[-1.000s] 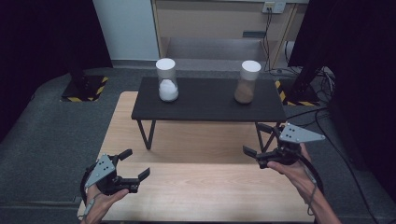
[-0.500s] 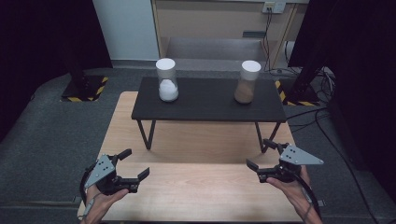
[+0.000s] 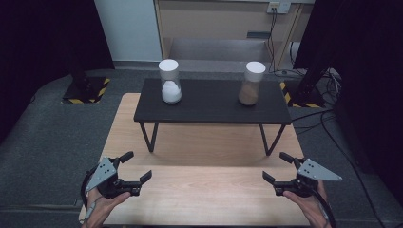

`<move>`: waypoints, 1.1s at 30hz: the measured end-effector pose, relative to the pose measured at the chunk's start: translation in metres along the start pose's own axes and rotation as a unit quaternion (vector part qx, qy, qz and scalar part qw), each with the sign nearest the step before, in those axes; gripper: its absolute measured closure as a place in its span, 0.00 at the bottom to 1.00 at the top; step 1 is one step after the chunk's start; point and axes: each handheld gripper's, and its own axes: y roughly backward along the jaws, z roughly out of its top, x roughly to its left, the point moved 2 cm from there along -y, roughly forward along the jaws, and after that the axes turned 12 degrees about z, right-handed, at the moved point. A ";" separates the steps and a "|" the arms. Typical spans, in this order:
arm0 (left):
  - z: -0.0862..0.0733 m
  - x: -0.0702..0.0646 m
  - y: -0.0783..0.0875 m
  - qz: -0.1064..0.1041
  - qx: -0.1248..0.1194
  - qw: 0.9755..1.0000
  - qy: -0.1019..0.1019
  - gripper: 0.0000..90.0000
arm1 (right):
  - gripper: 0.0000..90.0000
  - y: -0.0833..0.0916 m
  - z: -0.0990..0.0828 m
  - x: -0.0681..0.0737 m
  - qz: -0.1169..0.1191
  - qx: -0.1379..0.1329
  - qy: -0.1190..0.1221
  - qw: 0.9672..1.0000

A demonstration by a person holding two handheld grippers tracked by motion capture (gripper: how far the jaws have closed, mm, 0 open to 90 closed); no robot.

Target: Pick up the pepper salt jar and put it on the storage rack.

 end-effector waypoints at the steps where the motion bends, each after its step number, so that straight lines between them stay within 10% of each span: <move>1: 0.000 0.000 0.000 0.001 0.001 1.000 -0.001 0.04 | 0.07 0.002 -0.002 0.000 -0.002 0.002 -0.001 1.000; 33: -0.003 -0.004 0.009 0.039 -0.030 0.999 0.001 0.04 | 0.05 0.036 -0.029 0.002 -0.083 -0.003 -0.040 0.996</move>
